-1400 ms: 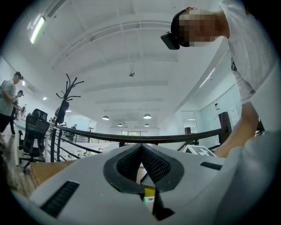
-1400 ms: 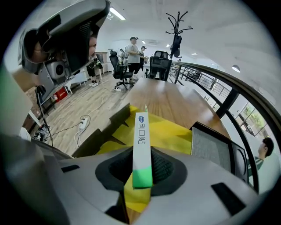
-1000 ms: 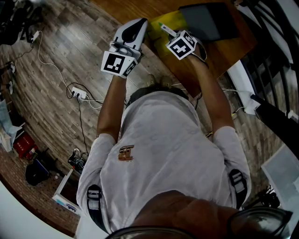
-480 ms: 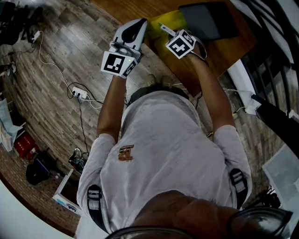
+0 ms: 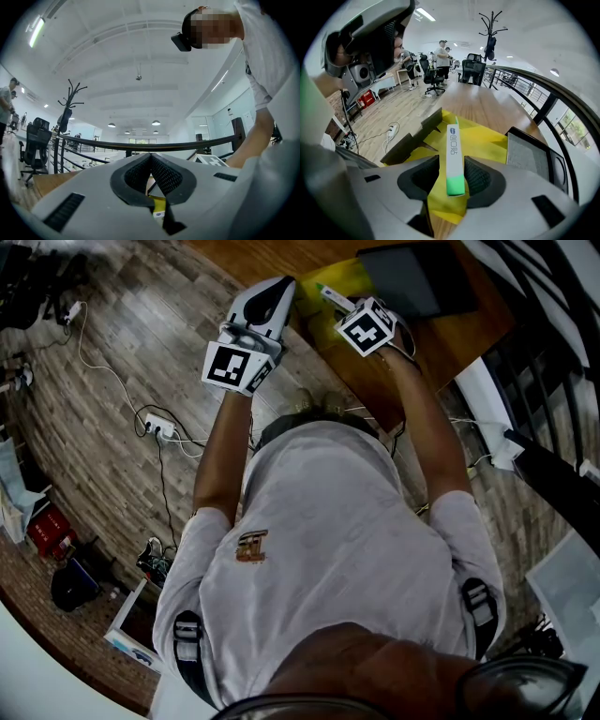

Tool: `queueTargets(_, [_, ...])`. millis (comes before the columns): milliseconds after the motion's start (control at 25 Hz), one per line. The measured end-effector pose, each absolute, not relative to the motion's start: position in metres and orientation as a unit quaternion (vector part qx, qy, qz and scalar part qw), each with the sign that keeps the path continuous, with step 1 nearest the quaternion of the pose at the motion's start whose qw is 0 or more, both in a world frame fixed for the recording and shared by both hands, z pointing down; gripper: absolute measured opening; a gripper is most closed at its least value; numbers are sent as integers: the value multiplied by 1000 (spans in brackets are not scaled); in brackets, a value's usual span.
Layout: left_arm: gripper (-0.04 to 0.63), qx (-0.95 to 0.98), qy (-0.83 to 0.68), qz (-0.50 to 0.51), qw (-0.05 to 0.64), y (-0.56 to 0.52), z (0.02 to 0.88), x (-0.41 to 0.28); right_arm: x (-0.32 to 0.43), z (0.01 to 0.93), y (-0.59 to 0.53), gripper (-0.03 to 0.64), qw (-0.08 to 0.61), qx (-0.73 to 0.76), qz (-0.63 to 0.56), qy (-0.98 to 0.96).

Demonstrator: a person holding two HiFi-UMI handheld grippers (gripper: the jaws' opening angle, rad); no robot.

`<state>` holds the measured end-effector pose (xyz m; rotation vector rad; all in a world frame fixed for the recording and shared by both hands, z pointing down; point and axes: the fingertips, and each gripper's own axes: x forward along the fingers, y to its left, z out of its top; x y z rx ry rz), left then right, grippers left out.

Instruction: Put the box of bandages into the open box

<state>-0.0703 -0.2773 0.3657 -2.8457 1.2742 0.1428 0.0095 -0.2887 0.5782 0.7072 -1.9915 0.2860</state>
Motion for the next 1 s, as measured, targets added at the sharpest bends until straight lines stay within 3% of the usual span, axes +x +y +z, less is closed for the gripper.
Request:
queueTargets(480, [18,-917,396,40,8,-271,372,-56,10,531,-282,186,387,311,137,-857])
queueTargets(1000, [18,-921,387,46,12,-260,362,-43,0,422,-272,144,134,313,120,-932])
